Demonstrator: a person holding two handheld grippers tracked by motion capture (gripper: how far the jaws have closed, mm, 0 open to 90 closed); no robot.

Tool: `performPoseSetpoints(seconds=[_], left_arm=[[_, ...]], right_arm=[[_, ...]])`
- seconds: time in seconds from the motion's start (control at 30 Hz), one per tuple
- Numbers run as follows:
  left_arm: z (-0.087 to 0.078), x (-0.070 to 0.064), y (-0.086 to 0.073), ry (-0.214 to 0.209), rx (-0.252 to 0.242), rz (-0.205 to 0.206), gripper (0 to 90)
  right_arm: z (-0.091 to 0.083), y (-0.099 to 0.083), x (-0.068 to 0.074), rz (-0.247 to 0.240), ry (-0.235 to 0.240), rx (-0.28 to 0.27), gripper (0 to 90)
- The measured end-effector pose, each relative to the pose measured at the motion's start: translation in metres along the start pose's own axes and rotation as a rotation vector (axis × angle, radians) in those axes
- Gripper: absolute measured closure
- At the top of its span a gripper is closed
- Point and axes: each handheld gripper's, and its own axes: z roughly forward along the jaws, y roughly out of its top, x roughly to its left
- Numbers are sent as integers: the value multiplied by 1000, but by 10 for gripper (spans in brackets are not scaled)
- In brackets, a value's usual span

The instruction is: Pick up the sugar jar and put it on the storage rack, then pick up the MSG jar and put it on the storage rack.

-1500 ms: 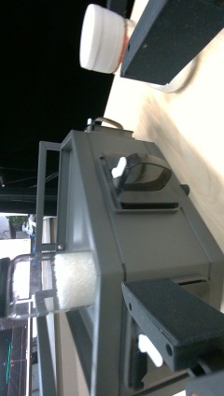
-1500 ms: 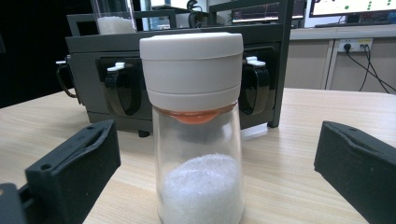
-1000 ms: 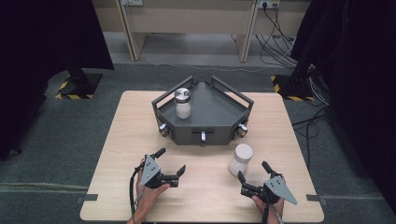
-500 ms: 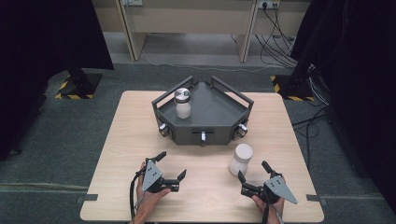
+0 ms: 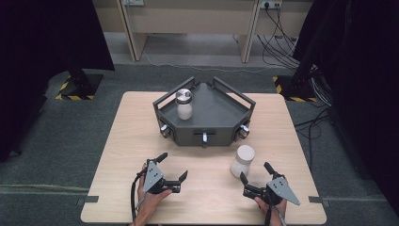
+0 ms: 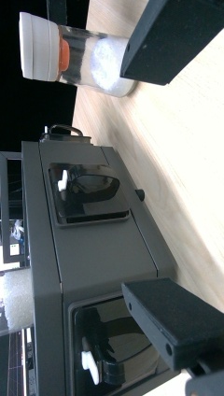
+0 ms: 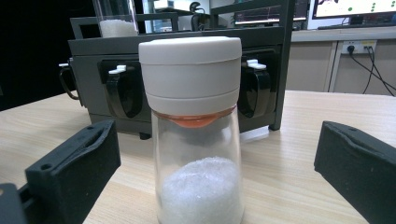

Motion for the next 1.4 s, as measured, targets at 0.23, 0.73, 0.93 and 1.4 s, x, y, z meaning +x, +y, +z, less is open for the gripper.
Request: performPoseSetpoints(seconds=[0.23, 0.73, 0.93, 1.4], left_arm=[[0, 0, 0, -1, 0, -5, 2], [0, -1, 0, -2, -3, -1, 2], [0, -1, -1, -5, -4, -4, 2], [-1, -1, -1, -5, -8, -5, 2]], right_arm=[[0, 0, 1, -1, 2, 0, 5], [-1, 0, 1, -6, 0, -3, 5], [0, 0, 1, -7, 1, 0, 5], [3, 0, 4, -21, -1, 7, 5]])
